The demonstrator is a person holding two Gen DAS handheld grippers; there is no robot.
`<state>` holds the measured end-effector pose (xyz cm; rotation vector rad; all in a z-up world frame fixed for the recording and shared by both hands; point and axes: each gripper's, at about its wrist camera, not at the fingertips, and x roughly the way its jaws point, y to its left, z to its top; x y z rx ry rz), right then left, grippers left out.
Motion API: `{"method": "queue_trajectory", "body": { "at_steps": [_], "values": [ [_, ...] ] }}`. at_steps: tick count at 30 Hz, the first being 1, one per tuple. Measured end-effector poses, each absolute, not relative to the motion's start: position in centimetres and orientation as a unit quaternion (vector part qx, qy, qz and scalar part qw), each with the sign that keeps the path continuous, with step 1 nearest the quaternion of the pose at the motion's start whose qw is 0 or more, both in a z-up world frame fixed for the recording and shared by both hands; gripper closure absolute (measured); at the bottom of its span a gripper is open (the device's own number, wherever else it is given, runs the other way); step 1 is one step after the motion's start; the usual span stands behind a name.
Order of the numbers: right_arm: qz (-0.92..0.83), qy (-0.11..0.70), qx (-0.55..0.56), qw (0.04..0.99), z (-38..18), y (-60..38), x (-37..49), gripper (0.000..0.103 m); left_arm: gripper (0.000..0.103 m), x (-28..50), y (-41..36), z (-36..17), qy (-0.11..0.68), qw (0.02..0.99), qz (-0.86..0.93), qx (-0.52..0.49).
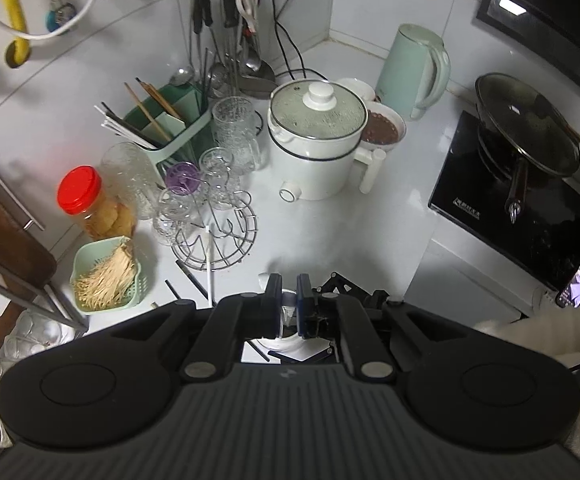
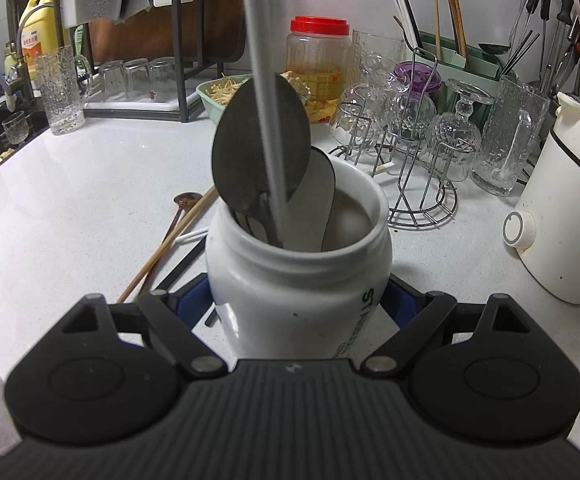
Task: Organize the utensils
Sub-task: 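Lower the white chopstick into the jar and open the left gripper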
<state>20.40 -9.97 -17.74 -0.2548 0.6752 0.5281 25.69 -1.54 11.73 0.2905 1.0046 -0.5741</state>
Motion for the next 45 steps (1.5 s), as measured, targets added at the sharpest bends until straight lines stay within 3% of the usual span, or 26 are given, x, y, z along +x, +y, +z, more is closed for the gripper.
{"method": "queue_trajectory", "body": {
  "at_steps": [16,27,29,31,33,34,39,45],
  "values": [
    [0.25,0.324,-0.123,0.904,-17.8,-9.9,20.1,0.012,0.095,28.2,-4.5,2.6,0.519,0.778,-0.307,0.174],
    [0.241,0.321,-0.119,0.908,-17.8,-9.7,20.1,0.011,0.093,28.1,-4.2,3.1,0.491,0.781,-0.331,0.196],
    [0.238,0.323,-0.118,0.908,-17.8,-9.5,20.1,0.011,0.087,28.4,-3.3,3.9,0.485,0.789,-0.329,0.182],
    [0.237,0.324,-0.117,0.908,-17.8,-9.5,20.2,0.01,0.065,28.3,-2.3,4.8,0.469,0.807,-0.314,0.175],
    [0.242,0.329,-0.109,0.906,-17.7,-9.7,20.3,0.007,0.057,27.8,-1.1,5.9,0.445,0.826,-0.301,0.167],
    [0.245,0.33,-0.107,0.905,-17.7,-9.7,20.3,0.0,0.055,27.7,-0.3,6.3,0.439,0.834,-0.296,0.154],
    [0.251,0.321,-0.121,0.905,-17.5,-9.3,20.3,0.0,0.054,26.9,4.2,6.5,0.415,0.869,-0.255,0.085],
    [0.242,0.304,-0.135,0.911,-17.1,-9.0,20.1,0.0,0.054,26.0,10.6,3.0,0.418,0.889,-0.184,-0.015]
  ]
}}
